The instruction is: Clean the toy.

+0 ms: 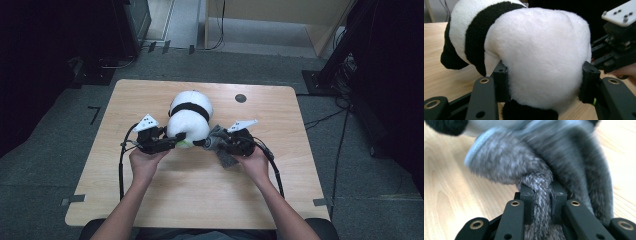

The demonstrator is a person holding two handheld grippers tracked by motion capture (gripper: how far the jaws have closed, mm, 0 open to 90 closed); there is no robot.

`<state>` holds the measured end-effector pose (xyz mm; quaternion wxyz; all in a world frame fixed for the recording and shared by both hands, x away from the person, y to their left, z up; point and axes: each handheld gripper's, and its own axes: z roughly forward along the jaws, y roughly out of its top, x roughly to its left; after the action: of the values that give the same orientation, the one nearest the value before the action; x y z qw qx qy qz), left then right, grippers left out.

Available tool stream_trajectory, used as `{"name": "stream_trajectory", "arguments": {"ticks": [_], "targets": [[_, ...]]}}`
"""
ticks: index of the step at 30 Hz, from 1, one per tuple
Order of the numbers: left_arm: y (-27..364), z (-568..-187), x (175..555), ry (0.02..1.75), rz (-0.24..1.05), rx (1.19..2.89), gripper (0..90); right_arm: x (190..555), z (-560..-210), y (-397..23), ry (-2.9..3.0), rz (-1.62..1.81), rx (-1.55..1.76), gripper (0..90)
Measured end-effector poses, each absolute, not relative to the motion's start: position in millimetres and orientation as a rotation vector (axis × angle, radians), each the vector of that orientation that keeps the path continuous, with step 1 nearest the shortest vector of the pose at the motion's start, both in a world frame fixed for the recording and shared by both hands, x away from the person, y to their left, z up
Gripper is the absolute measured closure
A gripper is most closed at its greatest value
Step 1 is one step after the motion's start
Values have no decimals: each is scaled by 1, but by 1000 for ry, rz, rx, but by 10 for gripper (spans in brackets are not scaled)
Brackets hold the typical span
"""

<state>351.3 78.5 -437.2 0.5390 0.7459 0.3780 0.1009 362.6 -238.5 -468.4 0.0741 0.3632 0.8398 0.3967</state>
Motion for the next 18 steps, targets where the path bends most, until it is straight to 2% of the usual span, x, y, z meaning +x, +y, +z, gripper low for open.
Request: {"name": "stream_trajectory", "arguments": {"ticks": [18], "targets": [[98, -444, 367, 943, 306, 1774, 414, 371, -449, -295, 2299, 1258, 1266, 775]]}}
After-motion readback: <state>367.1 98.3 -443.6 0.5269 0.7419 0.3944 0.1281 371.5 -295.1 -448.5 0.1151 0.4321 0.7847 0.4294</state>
